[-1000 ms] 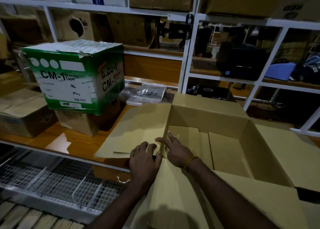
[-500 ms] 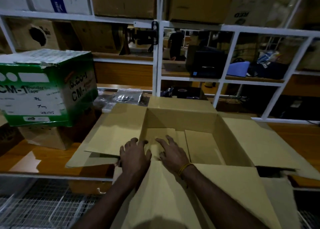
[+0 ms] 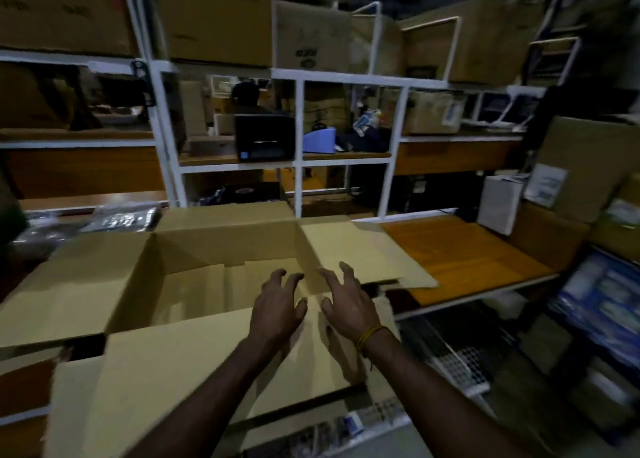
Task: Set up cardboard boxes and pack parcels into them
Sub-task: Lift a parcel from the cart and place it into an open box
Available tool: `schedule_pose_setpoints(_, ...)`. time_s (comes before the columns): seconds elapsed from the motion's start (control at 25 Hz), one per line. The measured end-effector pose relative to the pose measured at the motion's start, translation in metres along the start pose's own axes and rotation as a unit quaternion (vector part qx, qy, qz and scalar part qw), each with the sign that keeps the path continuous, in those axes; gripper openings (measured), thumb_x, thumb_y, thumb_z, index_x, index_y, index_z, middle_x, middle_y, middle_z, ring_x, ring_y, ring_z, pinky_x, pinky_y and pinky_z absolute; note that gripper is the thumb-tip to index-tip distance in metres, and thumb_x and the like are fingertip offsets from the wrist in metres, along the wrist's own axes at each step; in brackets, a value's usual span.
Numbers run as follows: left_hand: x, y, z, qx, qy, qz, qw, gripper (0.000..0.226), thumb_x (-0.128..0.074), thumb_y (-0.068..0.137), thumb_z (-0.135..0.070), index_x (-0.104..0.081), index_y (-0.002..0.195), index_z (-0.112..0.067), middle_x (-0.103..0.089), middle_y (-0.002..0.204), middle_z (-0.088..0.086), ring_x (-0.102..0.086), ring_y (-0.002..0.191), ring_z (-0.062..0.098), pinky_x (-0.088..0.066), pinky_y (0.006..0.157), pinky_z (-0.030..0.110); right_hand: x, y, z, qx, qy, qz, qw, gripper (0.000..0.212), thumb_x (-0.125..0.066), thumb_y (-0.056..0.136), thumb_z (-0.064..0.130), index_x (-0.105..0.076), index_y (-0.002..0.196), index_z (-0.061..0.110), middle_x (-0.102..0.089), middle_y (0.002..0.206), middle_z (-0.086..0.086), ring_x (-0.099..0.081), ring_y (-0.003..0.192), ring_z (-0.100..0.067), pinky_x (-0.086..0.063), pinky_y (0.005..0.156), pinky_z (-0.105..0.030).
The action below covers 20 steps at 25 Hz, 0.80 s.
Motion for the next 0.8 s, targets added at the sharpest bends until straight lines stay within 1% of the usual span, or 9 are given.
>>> schedule_pose_setpoints(0.12,-0.034,0.003,-0.072,-0.046,-0.025,0.018,0.998,0.059,-0.061,0.094,-0.037,-0.040,0.148,-0.029,-0.034,0.154,0.010,-0.046,0.131,0.032,-0.050,0.095,0.041,0.043,-0.031,-0.070,-0.040,0.006,-0.024,0.999,0.062,-0.057,0.094,0.022,-0.031,0.150,0.032,-0.012,0.160,-0.011,-0.044,0.133,-0.036,-0.050,0.099,-0.045)
schedule_pose_setpoints(0.2,-0.056,0.003,-0.117,-0.070,-0.038,0.031,0.996,0.061,-0.062,0.094,-0.036,-0.038,0.149,-0.029,-0.033,0.155,0.010,-0.047,0.130,0.031,-0.052,0.092,0.040,0.067,-0.053,-0.115,-0.061,0.007,-0.038,0.997,0.063,-0.058,0.094,0.021,-0.031,0.151,0.030,-0.012,0.160,-0.012,-0.041,0.135,-0.037,-0.050,0.099,-0.045)
schedule_pose_setpoints(0.24,-0.068,0.002,-0.143,-0.086,-0.043,0.040,0.995,0.063,-0.062,0.094,-0.036,-0.036,0.150,-0.029,-0.033,0.154,0.010,-0.048,0.129,0.031,-0.052,0.091,0.040,0.078,-0.065,-0.139,-0.080,0.004,-0.047,0.996,0.063,-0.057,0.096,0.020,-0.029,0.152,0.030,-0.011,0.161,-0.012,-0.041,0.135,-0.037,-0.050,0.096,-0.044)
schedule_pose_setpoints(0.32,-0.089,0.001,-0.190,-0.121,-0.047,0.059,0.990,0.067,-0.062,0.094,-0.035,-0.031,0.153,-0.029,-0.031,0.155,0.011,-0.045,0.132,0.031,-0.052,0.091,0.038,0.095,-0.086,-0.178,-0.121,-0.007,-0.060,0.991,0.063,-0.053,0.100,0.020,-0.023,0.154,0.032,-0.008,0.162,-0.010,-0.046,0.128,-0.038,-0.049,0.084,-0.040)
schedule_pose_setpoints(0.36,-0.099,0.000,-0.215,-0.140,-0.050,0.070,0.986,0.069,-0.062,0.095,-0.034,-0.027,0.154,-0.030,-0.029,0.156,0.012,-0.044,0.133,0.032,-0.053,0.091,0.038,0.103,-0.097,-0.197,-0.142,-0.012,-0.071,0.987,0.063,-0.051,0.101,0.022,-0.020,0.155,0.033,-0.007,0.163,-0.009,-0.048,0.125,-0.037,-0.049,0.082,-0.041)
schedule_pose_setpoints(0.48,-0.125,0.000,-0.280,-0.192,-0.078,0.103,0.973,0.073,-0.062,0.097,-0.032,-0.018,0.156,-0.034,-0.021,0.159,0.010,-0.046,0.132,0.032,-0.055,0.085,0.038,0.126,-0.124,-0.246,-0.200,-0.013,-0.109,0.974,0.063,-0.049,0.102,0.026,-0.017,0.156,0.035,-0.006,0.163,-0.010,-0.048,0.127,-0.036,-0.052,0.085,-0.044)
schedule_pose_setpoints(0.6,-0.150,0.005,-0.332,-0.236,-0.101,0.125,0.958,0.075,-0.061,0.098,-0.031,-0.014,0.157,-0.034,-0.017,0.161,0.010,-0.054,0.122,0.032,-0.051,0.073,0.034,0.146,-0.144,-0.286,-0.248,-0.028,-0.142,0.958,0.064,-0.050,0.102,0.028,-0.016,0.156,0.033,-0.009,0.161,-0.012,-0.046,0.131,-0.036,-0.052,0.089,-0.042)
schedule_pose_setpoints(0.72,-0.179,0.015,-0.382,-0.270,-0.103,0.134,0.948,0.076,-0.061,0.096,-0.034,-0.016,0.157,-0.033,-0.018,0.161,0.010,-0.054,0.123,0.032,-0.053,0.077,0.038,0.163,-0.155,-0.333,-0.284,-0.031,-0.167,0.944,0.065,-0.052,0.100,0.027,-0.019,0.155,0.032,-0.013,0.162,-0.011,-0.040,0.137,-0.034,-0.051,0.096,-0.043)
schedule_pose_setpoints(0.8,-0.198,0.026,-0.413,-0.285,-0.113,0.143,0.941,0.075,-0.060,0.096,-0.035,-0.017,0.157,-0.032,-0.018,0.161,0.010,-0.049,0.129,0.033,-0.054,0.081,0.039,0.175,-0.156,-0.367,-0.300,-0.045,-0.181,0.936,0.066,-0.055,0.097,0.026,-0.022,0.154,0.032,-0.017,0.159,-0.013,-0.042,0.134,-0.035,-0.051,0.098,-0.043)
Point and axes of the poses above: each hand's wrist, its own y-axis towards the middle knuckle, its own x-axis out of the back of the hand, z = x × y, the point moved 4 cm from there along y, towards the middle knuckle
